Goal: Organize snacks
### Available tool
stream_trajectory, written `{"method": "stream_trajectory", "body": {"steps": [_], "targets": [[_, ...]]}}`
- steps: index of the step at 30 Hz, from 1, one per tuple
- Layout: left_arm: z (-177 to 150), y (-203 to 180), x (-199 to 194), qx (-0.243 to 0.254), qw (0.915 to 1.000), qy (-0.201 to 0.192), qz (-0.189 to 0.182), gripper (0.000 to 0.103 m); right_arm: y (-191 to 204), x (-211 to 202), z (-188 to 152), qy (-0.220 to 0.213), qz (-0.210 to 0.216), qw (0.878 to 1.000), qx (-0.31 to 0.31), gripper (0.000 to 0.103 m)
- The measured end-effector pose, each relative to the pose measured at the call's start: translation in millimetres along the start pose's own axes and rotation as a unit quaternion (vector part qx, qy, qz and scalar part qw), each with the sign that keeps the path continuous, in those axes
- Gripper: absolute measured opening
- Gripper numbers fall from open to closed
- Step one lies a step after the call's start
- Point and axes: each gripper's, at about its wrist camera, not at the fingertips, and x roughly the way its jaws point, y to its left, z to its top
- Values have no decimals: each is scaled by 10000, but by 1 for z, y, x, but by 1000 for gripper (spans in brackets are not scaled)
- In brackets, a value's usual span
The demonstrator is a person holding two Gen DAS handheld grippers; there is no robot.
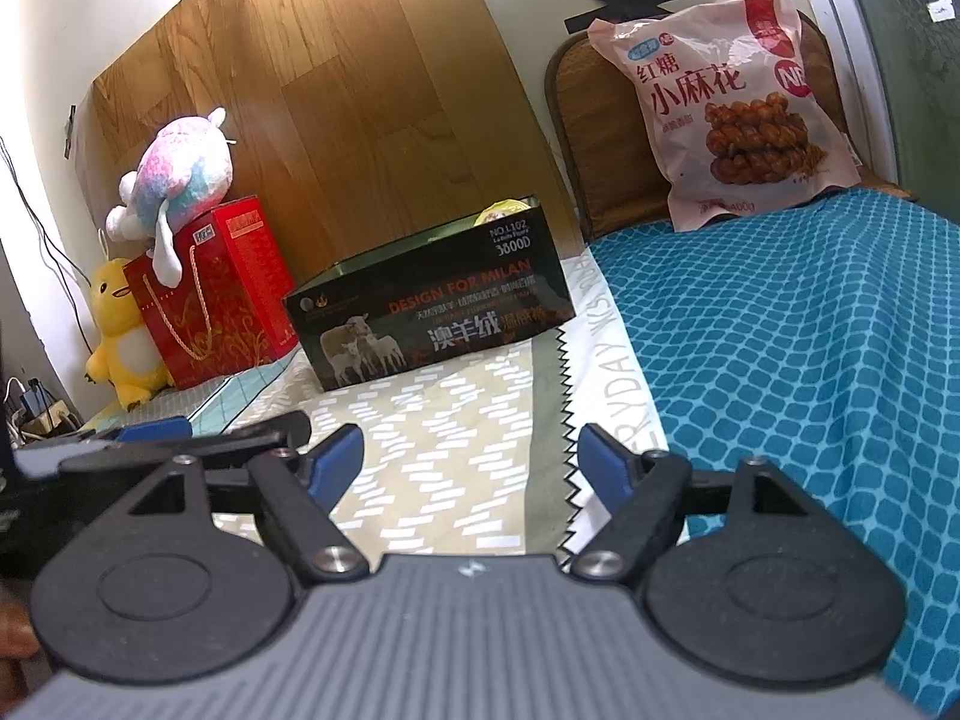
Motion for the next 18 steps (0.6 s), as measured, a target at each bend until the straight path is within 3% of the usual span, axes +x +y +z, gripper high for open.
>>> {"method": "stream_trajectory", "body": {"steps": [4, 9, 18], "targets": [[1, 1, 6, -61, 9998, -155, 141, 103, 0, -1, 0, -26, 7, 10000, 33, 81], [-1, 8, 5, -244, 9994, -231, -76, 103, 2, -1, 0, -35, -2, 10000, 19, 81], [-3, 3, -6, -194, 9980, -524, 282, 103, 1, -1, 0, -35, 3, 10000, 16, 81]]}}
